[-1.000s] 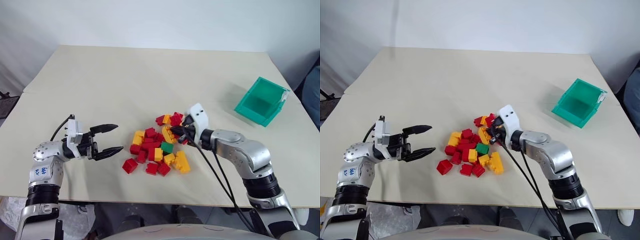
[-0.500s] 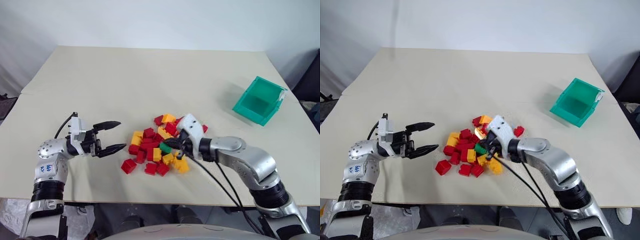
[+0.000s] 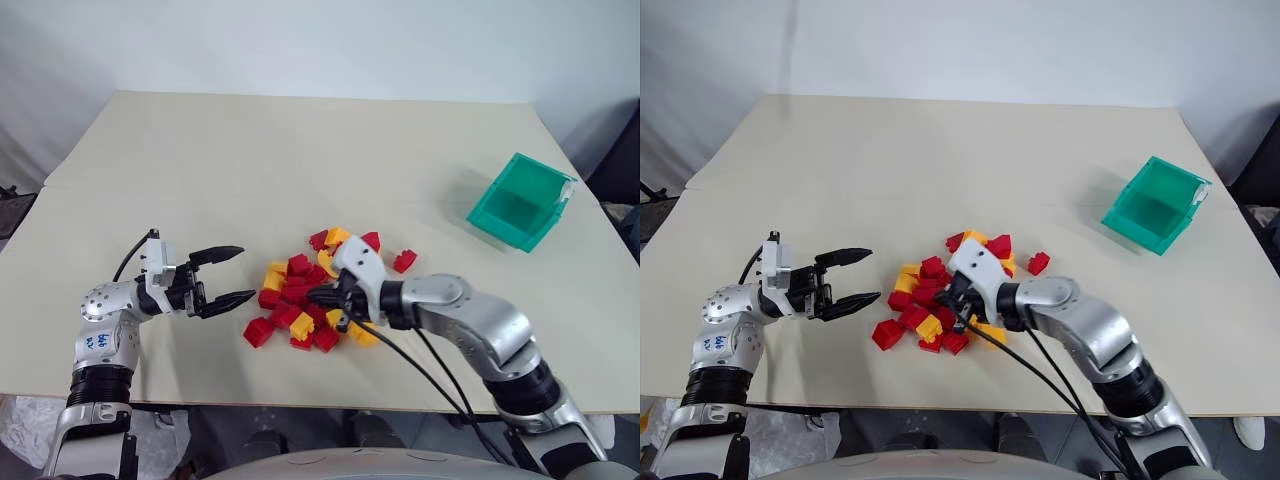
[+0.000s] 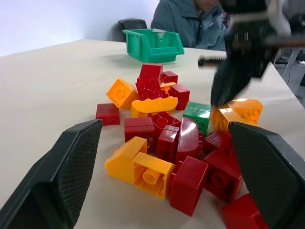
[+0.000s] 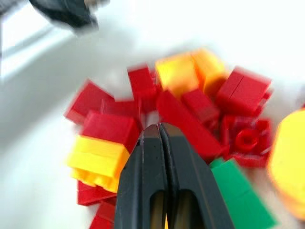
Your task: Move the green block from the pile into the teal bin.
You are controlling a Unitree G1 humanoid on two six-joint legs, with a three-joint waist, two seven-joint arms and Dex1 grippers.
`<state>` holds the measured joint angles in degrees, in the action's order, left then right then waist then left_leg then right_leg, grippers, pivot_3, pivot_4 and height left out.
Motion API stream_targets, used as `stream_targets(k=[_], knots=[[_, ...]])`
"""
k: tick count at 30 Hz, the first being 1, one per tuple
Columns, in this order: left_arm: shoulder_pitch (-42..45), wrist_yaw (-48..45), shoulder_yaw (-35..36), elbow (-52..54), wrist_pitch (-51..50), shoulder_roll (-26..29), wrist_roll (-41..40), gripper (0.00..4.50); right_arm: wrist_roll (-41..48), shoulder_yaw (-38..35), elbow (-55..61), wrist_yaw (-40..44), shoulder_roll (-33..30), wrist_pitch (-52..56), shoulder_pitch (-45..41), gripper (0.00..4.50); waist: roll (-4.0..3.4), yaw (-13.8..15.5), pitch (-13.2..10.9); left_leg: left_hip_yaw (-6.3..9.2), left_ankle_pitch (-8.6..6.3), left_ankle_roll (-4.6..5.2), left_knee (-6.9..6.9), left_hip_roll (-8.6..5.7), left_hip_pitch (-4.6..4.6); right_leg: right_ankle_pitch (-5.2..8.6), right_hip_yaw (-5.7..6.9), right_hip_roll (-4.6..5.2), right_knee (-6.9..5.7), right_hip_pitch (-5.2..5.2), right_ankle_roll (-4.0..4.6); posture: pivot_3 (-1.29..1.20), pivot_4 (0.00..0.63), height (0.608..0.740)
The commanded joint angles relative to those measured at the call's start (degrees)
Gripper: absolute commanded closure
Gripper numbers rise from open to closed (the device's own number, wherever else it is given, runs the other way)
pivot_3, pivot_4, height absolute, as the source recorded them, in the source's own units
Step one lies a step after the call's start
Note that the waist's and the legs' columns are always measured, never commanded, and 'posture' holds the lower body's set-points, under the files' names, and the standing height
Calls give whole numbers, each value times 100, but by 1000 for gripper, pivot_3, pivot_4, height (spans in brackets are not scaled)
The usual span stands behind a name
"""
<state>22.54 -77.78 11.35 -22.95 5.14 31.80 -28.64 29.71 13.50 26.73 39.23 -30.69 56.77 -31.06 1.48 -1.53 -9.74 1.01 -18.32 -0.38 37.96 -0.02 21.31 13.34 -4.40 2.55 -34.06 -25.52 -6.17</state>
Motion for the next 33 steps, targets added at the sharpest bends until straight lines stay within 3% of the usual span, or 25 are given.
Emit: stream_targets(k=[1,5,12,19,21,25,29,33], knots=[[-50,-163,105,143,27,165,-101,0,552,-789,340,850,-927,133,123,3600,-2,15,-2,0,-1,2,-1,-2,0,0,6,3,6,2,0,0,150,740],[87,-335,132,-138,106,284,-61,0,560,-1351,-151,1682,-2235,-140,535,2246,-2,11,-2,2,-6,10,-1,-2,6,0,25,9,21,4,1,0,150,740],[381,-442,134,-568,240,359,34,0,135,-2452,-900,2607,-3498,-1313,1634,31,-9,0,-6,-15,-6,11,0,-3,-2,1,19,-23,28,4,1,0,150,740],[444,-477,136,-660,344,364,68,0,188,-2630,-936,2747,-3916,-1192,1747,31,-13,-5,-9,-19,-6,11,4,8,-13,1,3,-20,18,3,1,0,150,740],[476,-474,128,-679,376,349,70,0,284,-2132,-704,2535,-3865,-644,1250,31,-16,-19,-10,-18,-6,11,4,8,-12,1,4,-13,18,3,1,0,150,740],[516,-511,97,-660,363,313,52,0,144,-660,-525,2149,-3105,408,-398,31,-27,-57,-17,-22,-6,10,8,13,-17,0,-6,-8,13,-1,0,0,150,740],[540,-553,74,-648,365,302,50,0,-160,260,-742,2074,-2543,639,-1355,31,-39,-7,-25,-13,-6,8,7,13,2,4,9,-7,11,-19,7,0,150,740],[473,-547,134,-555,372,316,11,0,-622,1559,-1575,1991,-1344,1094,-2784,31,-47,-40,-29,-25,-6,7,10,2,19,3,4,9,3,-42,5,0,150,740]])
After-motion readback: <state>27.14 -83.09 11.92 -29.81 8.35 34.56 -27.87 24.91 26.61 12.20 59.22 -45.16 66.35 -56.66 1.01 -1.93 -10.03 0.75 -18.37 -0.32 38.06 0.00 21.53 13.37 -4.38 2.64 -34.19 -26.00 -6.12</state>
